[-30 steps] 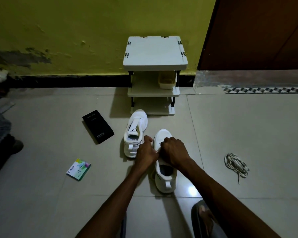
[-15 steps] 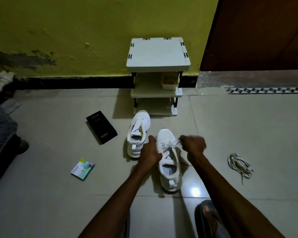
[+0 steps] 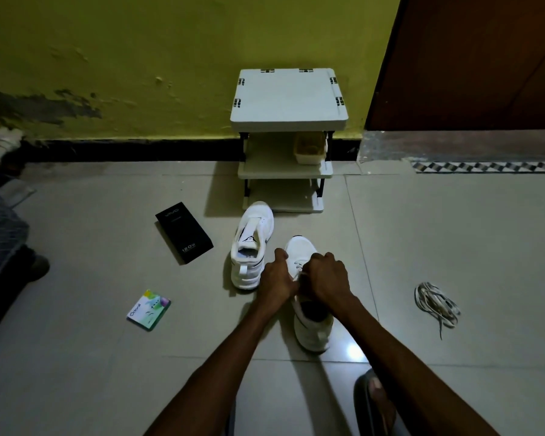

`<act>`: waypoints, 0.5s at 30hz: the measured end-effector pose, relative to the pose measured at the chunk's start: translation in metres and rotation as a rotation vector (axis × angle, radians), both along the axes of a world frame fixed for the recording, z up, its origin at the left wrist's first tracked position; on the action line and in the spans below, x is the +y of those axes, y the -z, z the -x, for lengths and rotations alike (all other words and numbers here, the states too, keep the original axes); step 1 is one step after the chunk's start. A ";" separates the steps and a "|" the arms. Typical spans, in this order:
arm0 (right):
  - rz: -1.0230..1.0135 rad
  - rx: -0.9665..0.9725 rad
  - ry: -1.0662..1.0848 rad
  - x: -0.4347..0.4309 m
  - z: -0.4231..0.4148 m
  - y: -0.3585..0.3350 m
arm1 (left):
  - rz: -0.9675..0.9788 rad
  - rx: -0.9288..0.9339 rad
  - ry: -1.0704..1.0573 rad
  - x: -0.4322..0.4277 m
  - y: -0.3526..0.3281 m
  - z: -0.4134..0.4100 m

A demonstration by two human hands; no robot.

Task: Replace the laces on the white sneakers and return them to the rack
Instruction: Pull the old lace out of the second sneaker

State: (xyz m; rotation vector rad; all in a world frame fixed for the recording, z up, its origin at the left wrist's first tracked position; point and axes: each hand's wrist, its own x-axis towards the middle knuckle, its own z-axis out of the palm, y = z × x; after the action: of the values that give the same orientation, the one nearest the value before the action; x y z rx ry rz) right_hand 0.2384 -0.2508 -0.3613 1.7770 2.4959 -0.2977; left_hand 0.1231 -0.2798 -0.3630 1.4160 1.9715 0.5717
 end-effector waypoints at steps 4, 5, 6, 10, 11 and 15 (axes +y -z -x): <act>-0.006 0.041 -0.021 -0.001 -0.002 0.002 | 0.001 0.003 0.015 0.001 -0.001 0.001; -0.009 0.063 -0.025 -0.002 -0.002 0.000 | -0.001 0.001 0.017 0.000 -0.001 0.001; -0.043 0.060 -0.052 -0.002 -0.003 -0.001 | -0.001 0.003 0.018 -0.001 -0.001 0.001; -0.211 0.216 0.132 0.016 -0.020 -0.011 | 0.026 0.034 0.036 -0.002 -0.003 0.006; -0.212 0.333 0.241 0.022 -0.031 -0.014 | 0.043 0.023 0.034 -0.002 -0.003 0.008; 0.091 0.447 0.299 0.026 -0.054 -0.014 | 0.063 -0.001 0.040 -0.001 -0.002 0.008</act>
State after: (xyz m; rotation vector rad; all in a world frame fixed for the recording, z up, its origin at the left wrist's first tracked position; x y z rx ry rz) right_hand 0.2921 -0.2250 -0.3476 2.2504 2.4067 -0.9016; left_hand 0.1155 -0.2804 -0.3611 1.4123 1.9388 0.4880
